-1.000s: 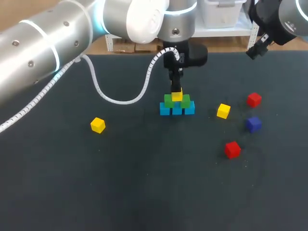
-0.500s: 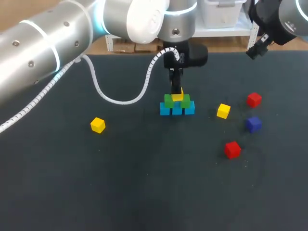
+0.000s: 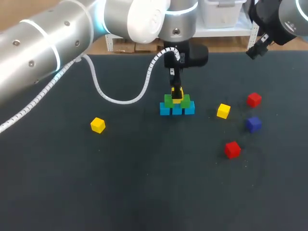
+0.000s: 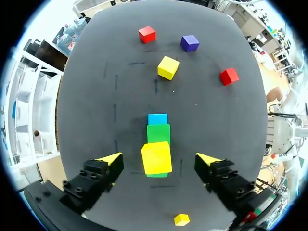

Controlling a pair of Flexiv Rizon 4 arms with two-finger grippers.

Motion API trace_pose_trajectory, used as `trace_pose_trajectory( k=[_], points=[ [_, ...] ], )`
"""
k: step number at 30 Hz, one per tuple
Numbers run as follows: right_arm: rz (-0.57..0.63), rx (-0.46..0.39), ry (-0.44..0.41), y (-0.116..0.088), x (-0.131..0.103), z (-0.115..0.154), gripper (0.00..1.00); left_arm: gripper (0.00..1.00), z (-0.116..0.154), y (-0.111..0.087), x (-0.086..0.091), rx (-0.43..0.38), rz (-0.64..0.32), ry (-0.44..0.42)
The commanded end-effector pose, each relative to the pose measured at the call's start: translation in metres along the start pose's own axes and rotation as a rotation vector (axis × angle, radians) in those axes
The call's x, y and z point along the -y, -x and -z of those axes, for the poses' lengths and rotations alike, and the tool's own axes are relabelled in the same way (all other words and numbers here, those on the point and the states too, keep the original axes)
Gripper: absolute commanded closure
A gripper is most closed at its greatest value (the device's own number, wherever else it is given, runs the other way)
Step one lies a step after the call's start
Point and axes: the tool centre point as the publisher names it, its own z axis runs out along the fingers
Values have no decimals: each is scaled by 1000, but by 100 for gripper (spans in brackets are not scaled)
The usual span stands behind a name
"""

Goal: Place the blue cubes, place green cubes on the blue cubes, place the yellow cubes on the green cubes, then place the red cubes on the yellow cubes, and place purple cube on the red cubes.

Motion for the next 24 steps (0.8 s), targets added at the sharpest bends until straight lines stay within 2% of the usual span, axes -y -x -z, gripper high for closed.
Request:
trace_pose_trajectory(
  k=[1,2,6,24],
  points=[
    [-1,3,-6,-1,-1,0,0,43,0,1,-4,-3,-5,-9],
    [-1,3,-6,-1,-1,0,0,53,0,1,-4,-3,-7,-9],
    [-1,3,-6,-1,-1,0,0,56,0,1,-4,-3,-8,-10],
    [-1,3,-6,-1,-1,0,0,56,-1,0,-3,-8,-17,-10]
  ],
)
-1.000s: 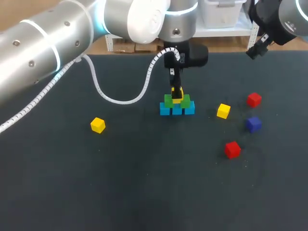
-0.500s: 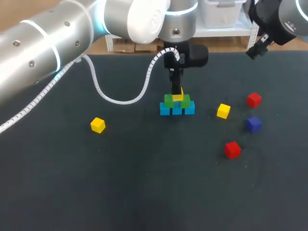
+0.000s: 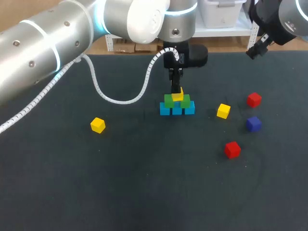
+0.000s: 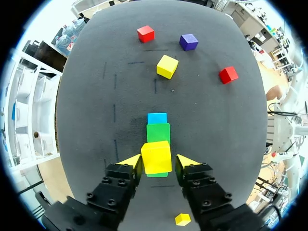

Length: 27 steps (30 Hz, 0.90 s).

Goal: Place the blue cubes, place green cubes on the blue cubes, place the yellow cubes on the green cubes, then place the red cubes on the yellow cubes, and place purple cube on the red cubes.

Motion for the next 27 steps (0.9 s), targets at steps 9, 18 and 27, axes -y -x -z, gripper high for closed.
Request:
trace_pose_trajectory(
  k=[9,18,27],
  points=[
    [-1,3,-6,-1,-1,0,0,58,1,1,-3,-10,-4,-8],
    [-1,3,-6,-1,-1,0,0,0,1,1,-2,-9,-6,-6],
    [-1,3,-6,-1,-1,0,0,0,16,-12,5,-24,13,5]
  ],
)
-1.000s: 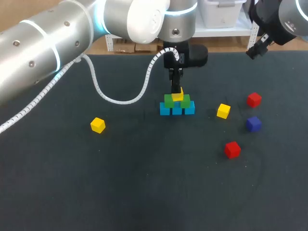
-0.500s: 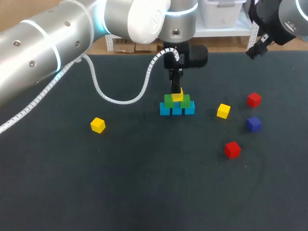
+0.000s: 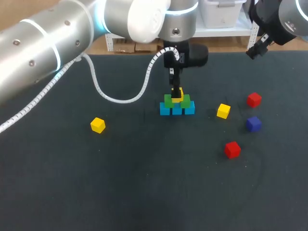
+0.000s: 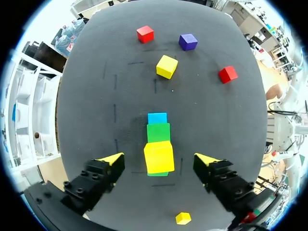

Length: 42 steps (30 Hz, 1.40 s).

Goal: Place the blue cubes, place green cubes on the blue cubes, place the yellow cubes on the green cubes, then place the red cubes on the yellow cubes, and place purple cube on the red cubes.

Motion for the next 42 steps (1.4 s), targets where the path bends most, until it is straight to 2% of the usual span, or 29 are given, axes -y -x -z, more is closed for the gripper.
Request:
trace_pose_trajectory(
  k=[1,6,17,36,40,42],
  points=[
    [-1,3,-6,-1,-1,0,0,0,12,-15,8,-17,25,0],
    [-1,3,-6,-1,-1,0,0,0,20,-32,21,-14,96,2],
    [-1,3,-6,-1,-1,0,0,0,17,-56,46,-7,206,26],
    [-1,3,-6,-1,-1,0,0,0,9,-121,115,1,432,78],
    [-1,3,-6,-1,-1,0,0,0,6,-132,122,12,448,78],
    [-1,3,-6,-1,-1,0,0,0,8,-132,123,5,408,82]
  ],
)
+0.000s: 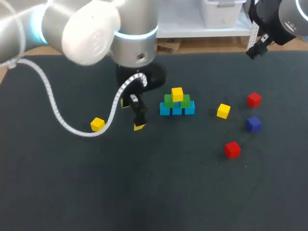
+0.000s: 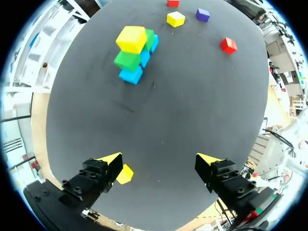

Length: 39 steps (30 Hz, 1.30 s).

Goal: Place the blue cubes, place green cubes on the blue cubes, place the yellow cubes on the green cubes, then place the red cubes on the yellow cubes, and place purple cube on the red cubes.

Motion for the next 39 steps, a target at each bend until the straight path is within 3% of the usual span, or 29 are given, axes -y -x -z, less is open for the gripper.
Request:
trace_pose_trajectory(
  k=[1,11,15,22,34,39],
  points=[
    [-1,3,-6,-1,-1,0,0,0,4,-10,5,122,-87,34],
    [-1,3,-6,-1,-1,0,0,0,4,-10,5,122,-87,34],
    [-1,3,-6,-1,-1,0,0,0,1,0,-13,138,75,47],
    [-1,3,-6,-1,-1,0,0,0,2,-25,-24,159,312,27],
    [-1,3,-6,-1,-1,0,0,0,-17,-63,-23,111,444,24],
    [-1,3,-6,-1,-1,0,0,0,-31,-67,-29,100,449,10]
  ],
)
